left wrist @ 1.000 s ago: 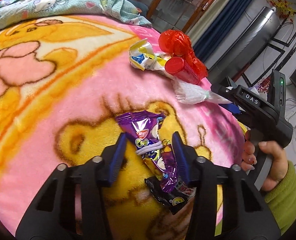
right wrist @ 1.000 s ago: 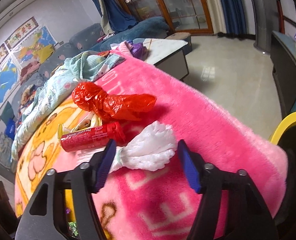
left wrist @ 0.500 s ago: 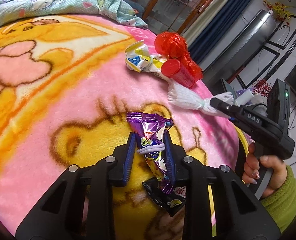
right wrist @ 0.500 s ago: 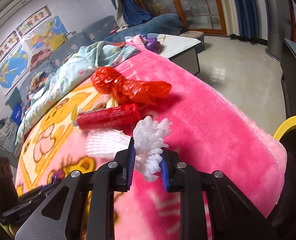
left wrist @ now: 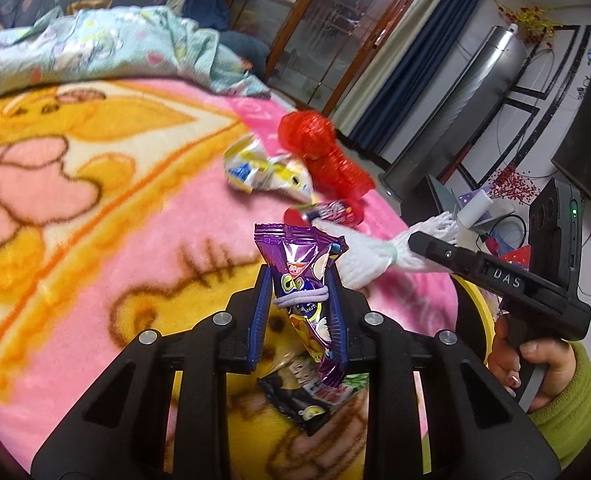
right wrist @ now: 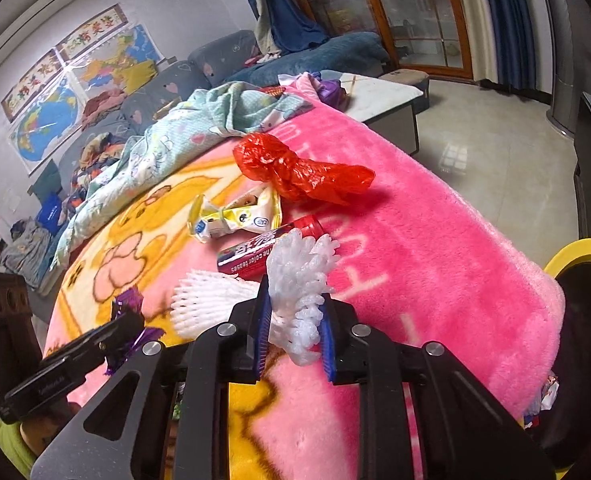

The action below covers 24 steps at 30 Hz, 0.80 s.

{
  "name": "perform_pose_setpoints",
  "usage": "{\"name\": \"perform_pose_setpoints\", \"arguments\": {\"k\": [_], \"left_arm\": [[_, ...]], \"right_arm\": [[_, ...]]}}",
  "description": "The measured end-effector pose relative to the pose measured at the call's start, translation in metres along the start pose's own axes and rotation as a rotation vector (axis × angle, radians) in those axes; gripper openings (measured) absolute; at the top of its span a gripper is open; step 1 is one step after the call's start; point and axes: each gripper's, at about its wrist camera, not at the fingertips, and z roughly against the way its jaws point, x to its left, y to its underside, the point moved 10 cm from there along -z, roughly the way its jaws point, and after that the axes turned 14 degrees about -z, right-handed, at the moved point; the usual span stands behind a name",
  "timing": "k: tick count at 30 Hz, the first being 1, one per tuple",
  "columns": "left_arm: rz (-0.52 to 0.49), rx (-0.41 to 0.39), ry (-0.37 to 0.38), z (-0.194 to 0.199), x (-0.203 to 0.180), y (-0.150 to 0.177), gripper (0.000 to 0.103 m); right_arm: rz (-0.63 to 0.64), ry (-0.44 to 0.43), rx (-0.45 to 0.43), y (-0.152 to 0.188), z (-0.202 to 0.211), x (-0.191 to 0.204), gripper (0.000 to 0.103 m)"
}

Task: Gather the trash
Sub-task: 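Carry the purple wrapper and white frilly plastic with both tools over the yellow bin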

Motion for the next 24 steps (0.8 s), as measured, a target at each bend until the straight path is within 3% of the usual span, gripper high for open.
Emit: {"name": "perform_pose_setpoints", "arguments": {"k": [24], "left_arm": [[-0.191,-0.069,0.054,0.000,-0.082,-0.030,0.020]], "right_arm": [[-0.079,0.055,-0.164,-0.029,0.076,-0.050,0.020]]}}
